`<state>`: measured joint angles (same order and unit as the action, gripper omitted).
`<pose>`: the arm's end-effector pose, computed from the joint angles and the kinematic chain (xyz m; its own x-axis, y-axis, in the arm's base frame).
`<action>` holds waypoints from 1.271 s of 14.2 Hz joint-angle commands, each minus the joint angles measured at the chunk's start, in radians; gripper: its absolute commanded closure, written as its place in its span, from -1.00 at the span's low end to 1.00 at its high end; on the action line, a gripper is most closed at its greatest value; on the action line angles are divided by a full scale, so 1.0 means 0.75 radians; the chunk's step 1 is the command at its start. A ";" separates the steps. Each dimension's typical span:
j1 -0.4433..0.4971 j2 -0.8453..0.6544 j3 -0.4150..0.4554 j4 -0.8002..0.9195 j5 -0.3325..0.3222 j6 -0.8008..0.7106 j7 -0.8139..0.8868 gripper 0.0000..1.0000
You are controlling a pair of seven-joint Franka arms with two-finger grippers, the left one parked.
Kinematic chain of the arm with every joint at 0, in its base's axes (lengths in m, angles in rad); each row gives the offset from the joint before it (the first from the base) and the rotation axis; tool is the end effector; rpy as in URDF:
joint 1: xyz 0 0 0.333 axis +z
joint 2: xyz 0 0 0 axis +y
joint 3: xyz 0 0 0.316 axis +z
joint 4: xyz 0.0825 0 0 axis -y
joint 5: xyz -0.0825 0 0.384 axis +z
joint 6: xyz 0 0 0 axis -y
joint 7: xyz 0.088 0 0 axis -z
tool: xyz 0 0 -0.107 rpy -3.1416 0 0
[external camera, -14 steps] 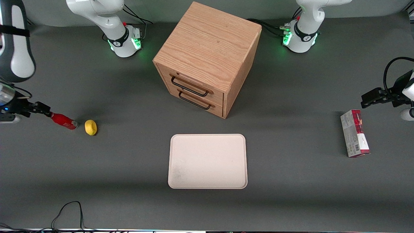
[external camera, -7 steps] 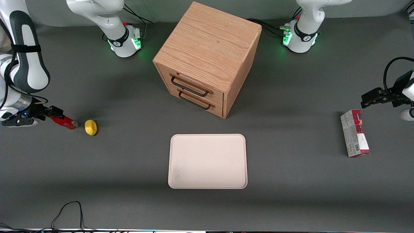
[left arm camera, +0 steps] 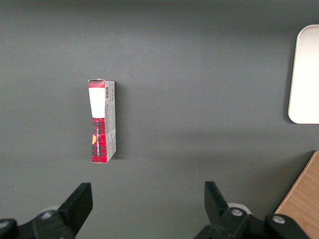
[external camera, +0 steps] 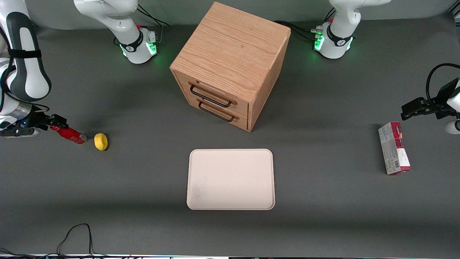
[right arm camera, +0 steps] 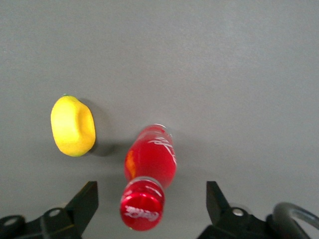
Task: Place coke bottle on tray
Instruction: 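Close the right gripper on the bottle's cap end and lift it, then carry the held bottle across the table to the cream tray's edge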
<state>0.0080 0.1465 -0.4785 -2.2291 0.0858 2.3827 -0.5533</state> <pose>0.4845 -0.2441 0.3165 0.9995 0.0266 0.0183 0.0263 -0.9995 0.0192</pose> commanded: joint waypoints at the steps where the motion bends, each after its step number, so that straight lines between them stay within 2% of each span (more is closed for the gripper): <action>1: -0.005 -0.007 0.000 -0.010 0.025 0.006 -0.035 1.00; 6: 0.004 0.009 0.006 0.035 0.035 -0.011 0.030 1.00; 9: 0.016 0.011 0.057 0.222 0.035 -0.231 0.183 1.00; 12: 0.024 0.036 0.159 0.500 0.035 -0.484 0.371 1.00; 16: 0.020 0.146 0.339 1.042 0.031 -0.953 0.645 1.00; 18: 0.014 0.193 0.476 1.249 0.015 -1.102 0.784 1.00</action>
<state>0.0300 0.2028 -0.1943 -1.4985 0.0984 1.6786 -0.0637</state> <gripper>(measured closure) 0.665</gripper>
